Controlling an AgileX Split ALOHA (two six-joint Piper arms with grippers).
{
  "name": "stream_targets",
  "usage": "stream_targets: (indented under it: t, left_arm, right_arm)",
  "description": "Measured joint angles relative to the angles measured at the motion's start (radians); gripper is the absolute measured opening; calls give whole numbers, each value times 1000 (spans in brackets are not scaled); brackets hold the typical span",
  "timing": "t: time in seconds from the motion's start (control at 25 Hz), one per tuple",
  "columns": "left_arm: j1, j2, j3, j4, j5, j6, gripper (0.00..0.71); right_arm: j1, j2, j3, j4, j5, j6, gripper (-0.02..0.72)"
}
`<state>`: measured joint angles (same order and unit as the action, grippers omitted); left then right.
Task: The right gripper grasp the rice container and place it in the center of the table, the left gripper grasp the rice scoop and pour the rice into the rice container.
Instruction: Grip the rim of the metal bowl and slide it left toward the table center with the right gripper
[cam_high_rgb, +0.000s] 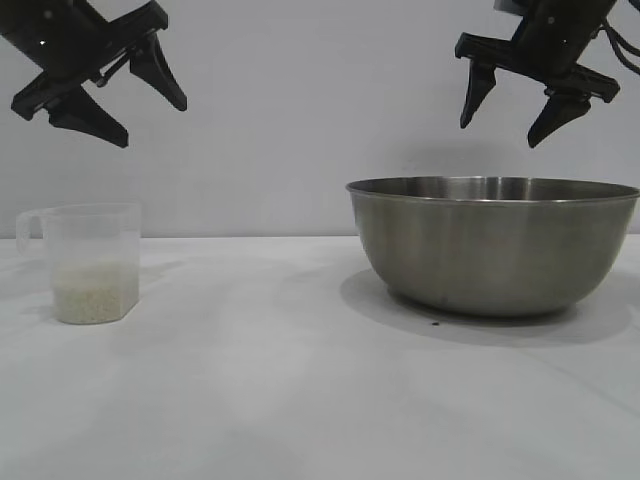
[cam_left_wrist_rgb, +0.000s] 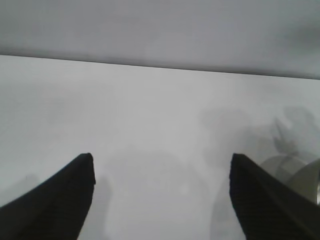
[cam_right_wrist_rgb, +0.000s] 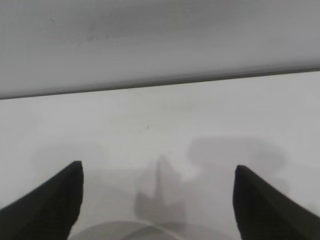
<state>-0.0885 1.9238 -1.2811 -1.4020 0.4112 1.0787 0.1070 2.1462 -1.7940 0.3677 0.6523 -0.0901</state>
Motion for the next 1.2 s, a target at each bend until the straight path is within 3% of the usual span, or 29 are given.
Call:
stream_targets:
  t: [0.44,0.56,0.72,1.0,1.2]
  left_arm:
    - [0,0,0,0,0,0,496]
    - [0,0,0,0,2,0,496]
    - [0,0,0,0,2,0,496]
    - [0,0,0,0,2,0,496]
    - [0,0,0,0,2,0,496]
  right_arm:
    - [0,0,0,-2,2,-3,582]
    - [0,-2,-4,-38,28,-5,582]
    - [-1,-28,-38,-118,148,-5,582]
    - [-1,-51,-140,-195,541,-5,582]
    - [-2,-53,-136,-234,582,13,582]
